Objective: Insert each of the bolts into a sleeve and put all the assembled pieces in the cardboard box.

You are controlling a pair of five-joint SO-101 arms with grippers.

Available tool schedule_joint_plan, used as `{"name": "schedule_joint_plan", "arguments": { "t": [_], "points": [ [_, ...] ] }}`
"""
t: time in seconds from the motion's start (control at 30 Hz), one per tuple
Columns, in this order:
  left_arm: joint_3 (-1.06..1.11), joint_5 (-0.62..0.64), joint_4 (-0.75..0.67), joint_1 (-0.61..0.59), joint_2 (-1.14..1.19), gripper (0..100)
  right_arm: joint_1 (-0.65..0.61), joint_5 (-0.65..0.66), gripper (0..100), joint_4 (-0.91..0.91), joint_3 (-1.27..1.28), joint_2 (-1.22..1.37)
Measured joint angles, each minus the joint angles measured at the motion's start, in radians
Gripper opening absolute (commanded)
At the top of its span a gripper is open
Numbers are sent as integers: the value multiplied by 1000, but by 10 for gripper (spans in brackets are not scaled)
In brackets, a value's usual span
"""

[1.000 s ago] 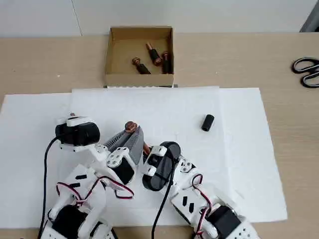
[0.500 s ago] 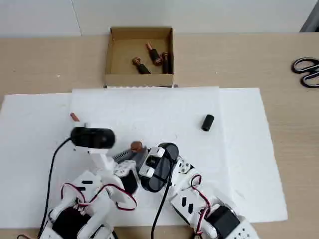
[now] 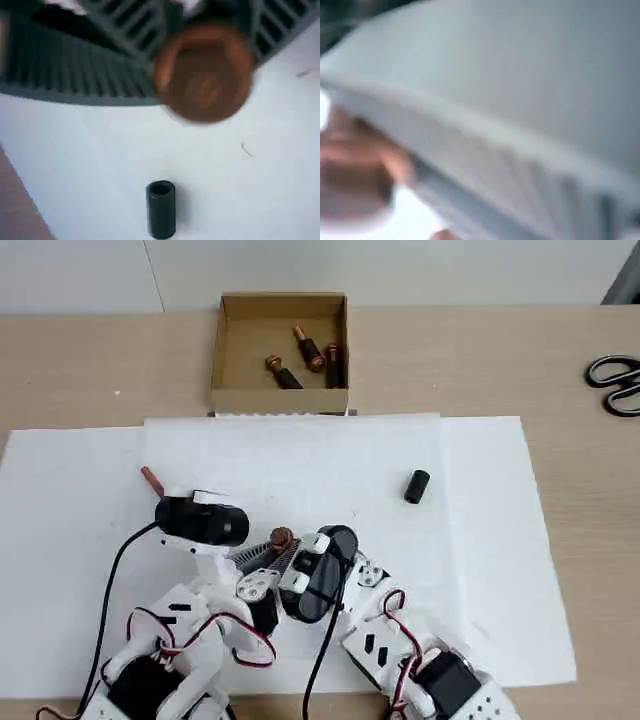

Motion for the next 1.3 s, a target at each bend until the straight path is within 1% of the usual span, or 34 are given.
{"name": "schedule_joint_plan", "arguments": {
  "t": [0.03,0.3,0.43,0.57,0.6,0.67,0.8,0.87,0.97,1.1,1.2,1.27,1.3],
  "points": [
    [9,-14,5,-2,8,304,0,0,2,0,-3,-2],
    [8,-17,14,-15,12,301,5,-2,2,0,-11,-3],
    [-11,-66,37,-60,14,301,3,-2,2,0,-11,-3],
    [-84,-103,83,-92,14,294,-5,-2,2,-2,-9,-2],
    [-106,-97,94,-104,11,273,-3,-2,2,-2,-9,-2],
    [-152,-104,101,-115,12,201,-3,-2,2,-2,-9,-2],
    [-233,-140,97,-143,2,6,18,-2,2,-2,-9,-2],
    [-258,-153,64,-169,2,18,52,-2,2,-2,-9,-2],
    [-259,-189,21,-230,2,6,98,-2,2,-2,-9,-2],
    [-222,-229,2,-362,2,6,166,-2,2,-2,-9,-2],
    [-127,-235,2,-482,2,6,252,-2,2,-2,-9,-2],
    [-41,-238,-25,-529,9,6,321,-8,2,-2,-9,-2],
    [8,-238,-41,-548,12,6,354,-34,2,-9,-9,-2]
  ]
}}
